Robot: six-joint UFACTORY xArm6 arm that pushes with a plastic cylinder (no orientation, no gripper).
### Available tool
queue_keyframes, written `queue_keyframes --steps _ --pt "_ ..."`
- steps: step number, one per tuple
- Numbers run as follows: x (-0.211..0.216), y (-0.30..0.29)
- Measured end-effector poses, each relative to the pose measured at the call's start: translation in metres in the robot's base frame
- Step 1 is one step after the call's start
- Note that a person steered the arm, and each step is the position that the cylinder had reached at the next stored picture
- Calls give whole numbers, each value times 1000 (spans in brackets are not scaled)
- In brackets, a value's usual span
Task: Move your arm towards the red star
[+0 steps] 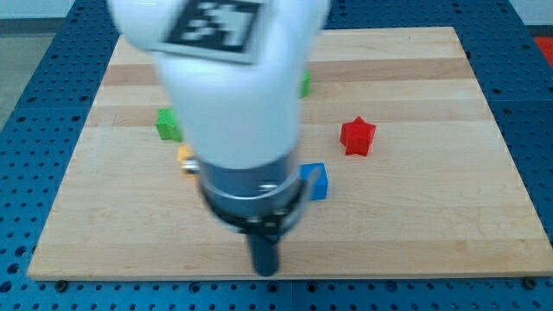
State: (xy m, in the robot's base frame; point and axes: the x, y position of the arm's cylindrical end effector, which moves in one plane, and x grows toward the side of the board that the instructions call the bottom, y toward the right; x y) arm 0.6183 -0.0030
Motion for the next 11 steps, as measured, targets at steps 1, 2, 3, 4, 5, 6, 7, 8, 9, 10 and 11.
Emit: queue_keyframes --steps 1,2,3,4,5,6,7,8,9,10,11 --pt "-1 79" --pt "-17 127" --pt "-43 128" --pt "-71 130" --pt "-92 140" --pt "-93 141" --pt "-93 141" --pt "-94 141" --pt "-101 141" --pt "-115 141" --pt "-125 141"
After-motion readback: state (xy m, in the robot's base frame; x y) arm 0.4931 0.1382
